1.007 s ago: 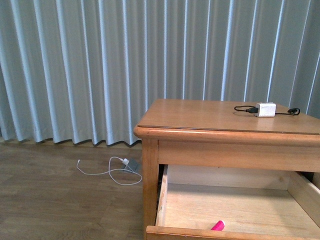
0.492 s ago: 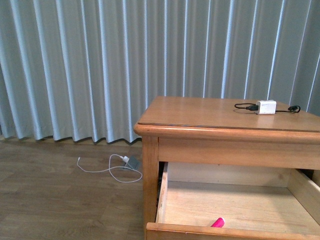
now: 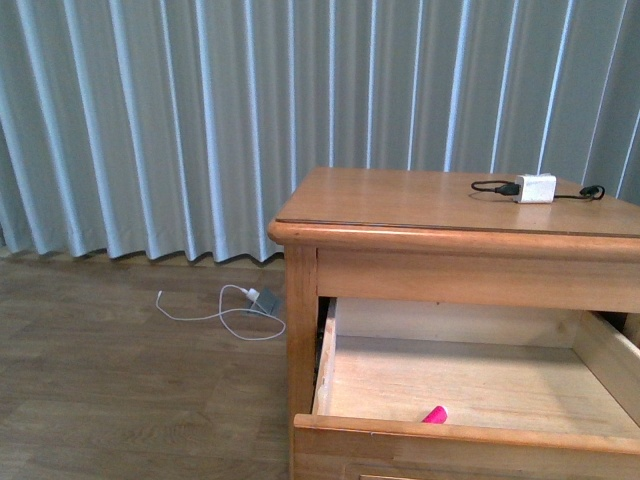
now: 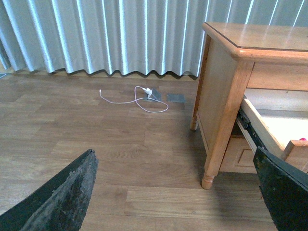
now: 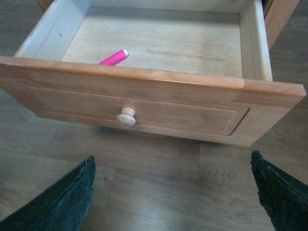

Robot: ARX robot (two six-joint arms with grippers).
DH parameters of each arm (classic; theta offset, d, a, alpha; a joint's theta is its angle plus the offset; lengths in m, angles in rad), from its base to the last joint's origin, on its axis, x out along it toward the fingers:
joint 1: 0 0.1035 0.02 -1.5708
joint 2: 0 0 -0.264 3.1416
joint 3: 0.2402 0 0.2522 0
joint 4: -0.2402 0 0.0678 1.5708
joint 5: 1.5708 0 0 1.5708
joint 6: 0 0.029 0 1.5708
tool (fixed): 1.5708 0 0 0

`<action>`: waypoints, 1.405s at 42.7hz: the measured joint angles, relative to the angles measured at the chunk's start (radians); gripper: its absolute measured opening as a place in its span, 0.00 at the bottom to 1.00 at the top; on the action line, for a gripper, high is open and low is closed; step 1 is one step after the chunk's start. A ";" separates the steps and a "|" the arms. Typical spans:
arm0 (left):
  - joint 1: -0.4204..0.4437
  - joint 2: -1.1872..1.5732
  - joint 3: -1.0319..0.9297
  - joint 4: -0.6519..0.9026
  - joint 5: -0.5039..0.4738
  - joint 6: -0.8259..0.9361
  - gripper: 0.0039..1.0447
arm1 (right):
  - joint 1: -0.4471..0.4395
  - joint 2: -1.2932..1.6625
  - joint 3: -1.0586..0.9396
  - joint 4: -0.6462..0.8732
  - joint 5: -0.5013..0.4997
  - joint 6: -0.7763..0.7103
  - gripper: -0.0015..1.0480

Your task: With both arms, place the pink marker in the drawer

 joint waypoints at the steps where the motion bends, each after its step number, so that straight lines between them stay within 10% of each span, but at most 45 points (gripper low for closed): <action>1: 0.000 0.000 0.000 0.000 0.000 0.000 0.94 | 0.000 0.064 0.020 0.023 0.003 0.013 0.92; 60: 0.000 0.000 0.000 0.000 0.000 0.000 0.94 | 0.147 1.324 0.751 0.550 0.258 0.226 0.92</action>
